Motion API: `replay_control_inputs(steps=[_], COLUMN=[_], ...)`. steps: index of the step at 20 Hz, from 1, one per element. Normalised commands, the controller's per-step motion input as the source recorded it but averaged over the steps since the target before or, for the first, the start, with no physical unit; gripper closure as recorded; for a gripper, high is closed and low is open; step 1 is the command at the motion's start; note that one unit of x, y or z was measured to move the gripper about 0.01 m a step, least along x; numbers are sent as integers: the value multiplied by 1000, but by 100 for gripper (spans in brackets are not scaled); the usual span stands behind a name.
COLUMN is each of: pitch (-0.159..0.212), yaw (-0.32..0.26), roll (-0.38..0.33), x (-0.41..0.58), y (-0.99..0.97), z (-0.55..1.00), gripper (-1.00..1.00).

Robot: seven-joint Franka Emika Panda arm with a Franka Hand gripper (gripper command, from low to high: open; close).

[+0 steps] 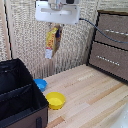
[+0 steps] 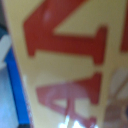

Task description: Kindly direct your grabber toward the cereal bar. Delicately grip the cereal bar using your grabber. Transport the clutched cereal bar to the rear part of the organizer. Set the cereal bar down and place it in the rear section of the organizer.

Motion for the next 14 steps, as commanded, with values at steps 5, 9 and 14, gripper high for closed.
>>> replay_control_inputs(steps=[5,9,14], pitch=[4,45,87], yaw=[-154,-157,-134], roll=[24,56,52], x=[157,237,478], y=[559,509,476], z=[533,397,329], gripper=[100,100,100])
